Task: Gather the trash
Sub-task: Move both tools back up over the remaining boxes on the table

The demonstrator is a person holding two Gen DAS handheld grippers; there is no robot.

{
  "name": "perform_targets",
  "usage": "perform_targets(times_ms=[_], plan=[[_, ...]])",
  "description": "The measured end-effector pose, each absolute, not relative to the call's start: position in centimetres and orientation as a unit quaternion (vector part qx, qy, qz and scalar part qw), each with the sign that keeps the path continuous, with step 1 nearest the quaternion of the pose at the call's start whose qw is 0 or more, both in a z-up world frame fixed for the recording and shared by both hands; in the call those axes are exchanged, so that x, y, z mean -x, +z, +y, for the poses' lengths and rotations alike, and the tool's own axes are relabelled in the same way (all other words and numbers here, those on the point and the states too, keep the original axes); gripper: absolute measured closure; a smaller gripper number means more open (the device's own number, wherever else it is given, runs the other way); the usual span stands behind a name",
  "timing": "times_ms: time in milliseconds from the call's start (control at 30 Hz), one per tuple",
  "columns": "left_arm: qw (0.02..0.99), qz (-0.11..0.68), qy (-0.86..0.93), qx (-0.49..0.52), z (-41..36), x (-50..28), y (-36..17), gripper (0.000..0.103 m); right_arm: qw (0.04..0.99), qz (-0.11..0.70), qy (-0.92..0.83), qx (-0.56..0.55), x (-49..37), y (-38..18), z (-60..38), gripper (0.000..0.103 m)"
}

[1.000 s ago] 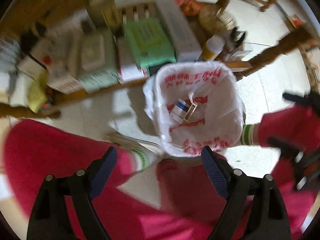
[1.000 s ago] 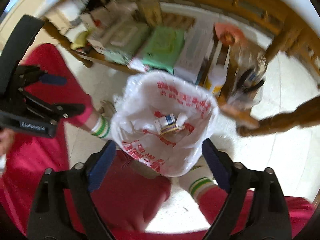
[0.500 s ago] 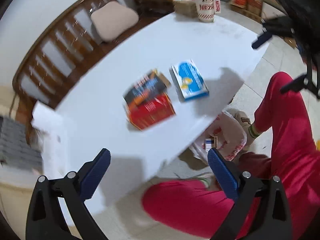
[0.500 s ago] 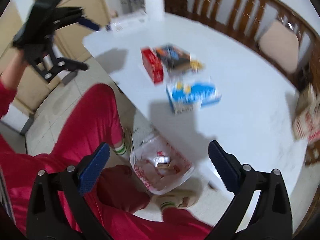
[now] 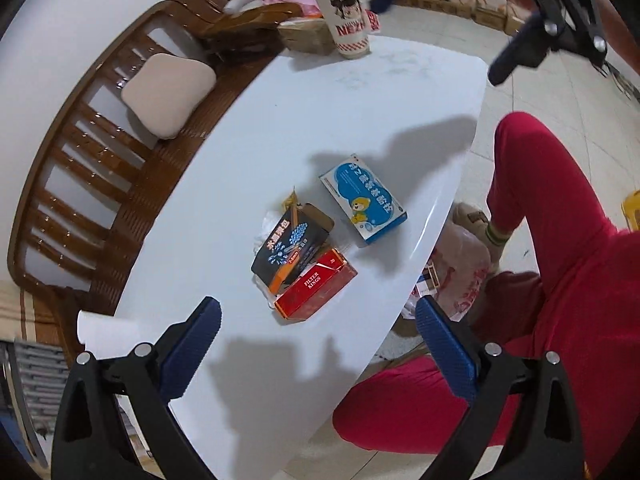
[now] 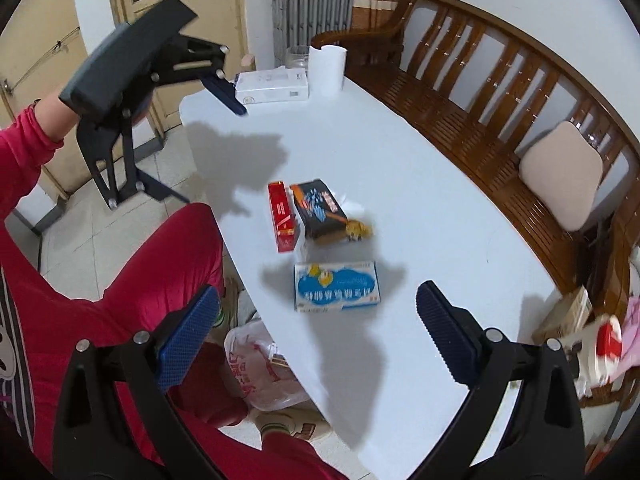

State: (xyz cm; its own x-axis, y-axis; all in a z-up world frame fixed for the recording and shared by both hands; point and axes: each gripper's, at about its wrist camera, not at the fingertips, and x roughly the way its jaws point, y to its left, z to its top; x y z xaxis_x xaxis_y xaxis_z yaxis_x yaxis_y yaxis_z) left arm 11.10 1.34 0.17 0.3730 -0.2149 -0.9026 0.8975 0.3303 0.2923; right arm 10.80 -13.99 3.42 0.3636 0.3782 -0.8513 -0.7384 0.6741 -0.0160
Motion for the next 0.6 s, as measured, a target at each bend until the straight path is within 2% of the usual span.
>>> perform_targets(times_ms=[600], plan=[[0.621, 0.46, -0.486, -0.408, 1.0, -16.1, -6.0, 0.008, 0.74, 0.486, 0.425, 0.187, -18.9, -1.2, -9.3, 0.007]])
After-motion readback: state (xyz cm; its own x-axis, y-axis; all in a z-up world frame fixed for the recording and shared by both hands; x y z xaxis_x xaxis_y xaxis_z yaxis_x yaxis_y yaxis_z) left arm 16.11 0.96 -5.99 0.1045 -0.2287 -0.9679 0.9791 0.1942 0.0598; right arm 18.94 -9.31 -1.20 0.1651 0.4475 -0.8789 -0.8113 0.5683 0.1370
